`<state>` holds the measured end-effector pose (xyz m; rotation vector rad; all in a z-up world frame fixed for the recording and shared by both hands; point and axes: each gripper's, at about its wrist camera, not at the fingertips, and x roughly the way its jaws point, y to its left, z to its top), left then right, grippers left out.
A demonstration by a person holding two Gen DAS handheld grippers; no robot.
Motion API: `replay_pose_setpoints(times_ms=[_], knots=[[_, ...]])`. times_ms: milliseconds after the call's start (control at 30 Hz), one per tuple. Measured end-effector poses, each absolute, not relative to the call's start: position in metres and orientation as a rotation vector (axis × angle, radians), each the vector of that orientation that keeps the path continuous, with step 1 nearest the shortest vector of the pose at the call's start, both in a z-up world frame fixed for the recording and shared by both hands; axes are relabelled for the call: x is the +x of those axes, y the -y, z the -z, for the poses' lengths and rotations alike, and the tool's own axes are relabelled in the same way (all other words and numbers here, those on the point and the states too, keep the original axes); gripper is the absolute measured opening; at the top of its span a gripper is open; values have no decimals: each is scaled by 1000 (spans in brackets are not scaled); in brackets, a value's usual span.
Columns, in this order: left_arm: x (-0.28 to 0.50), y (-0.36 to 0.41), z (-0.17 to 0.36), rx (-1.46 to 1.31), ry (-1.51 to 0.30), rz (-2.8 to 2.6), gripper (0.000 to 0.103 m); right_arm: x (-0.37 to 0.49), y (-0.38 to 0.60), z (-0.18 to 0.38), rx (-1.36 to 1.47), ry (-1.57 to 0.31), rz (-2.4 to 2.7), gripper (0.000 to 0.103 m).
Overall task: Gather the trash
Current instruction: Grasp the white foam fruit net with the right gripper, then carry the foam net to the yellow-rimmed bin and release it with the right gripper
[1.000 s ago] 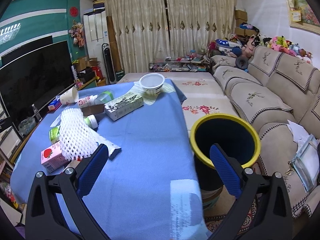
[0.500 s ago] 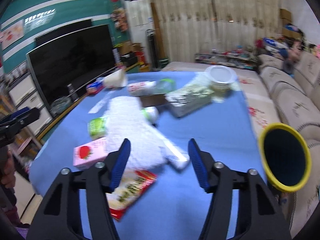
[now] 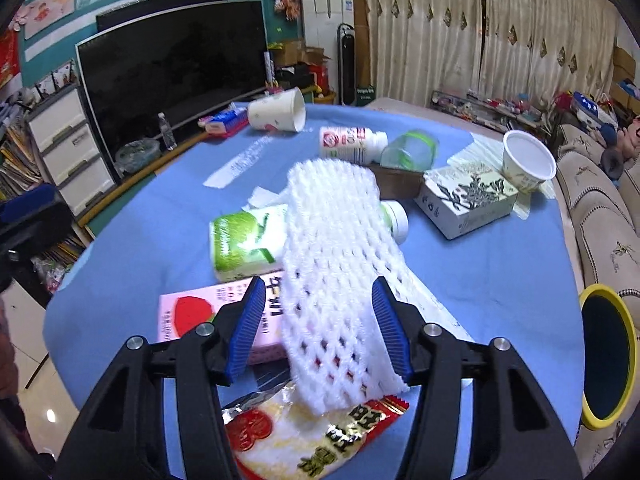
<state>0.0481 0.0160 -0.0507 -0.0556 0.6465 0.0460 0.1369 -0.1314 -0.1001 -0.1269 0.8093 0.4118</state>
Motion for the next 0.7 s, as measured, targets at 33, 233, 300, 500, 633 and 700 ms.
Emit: replay_pose_setpoints(times_ms=[33,233,300,500,633,700], knots=[[49,-17,52,-61,-649,-47,99,140,131,104,-131,-821,-406,52],[52,-16,61,-64,-660,-43,99,142,136,107,-133,-811,-395,11],[53,-16,63,-64,-664,-43,99,138,142,100,-105,-793,-414,11],[55,-19,65,-69,-665,-43,99,126,165,76,-31,-746,-429,11],[56,-17,67,-62,-666,-38,99,118,193,62,15,-700,-381,11],[54,-11,69,-54,-666,-35,99,115,214,55,39,-675,-334,11]])
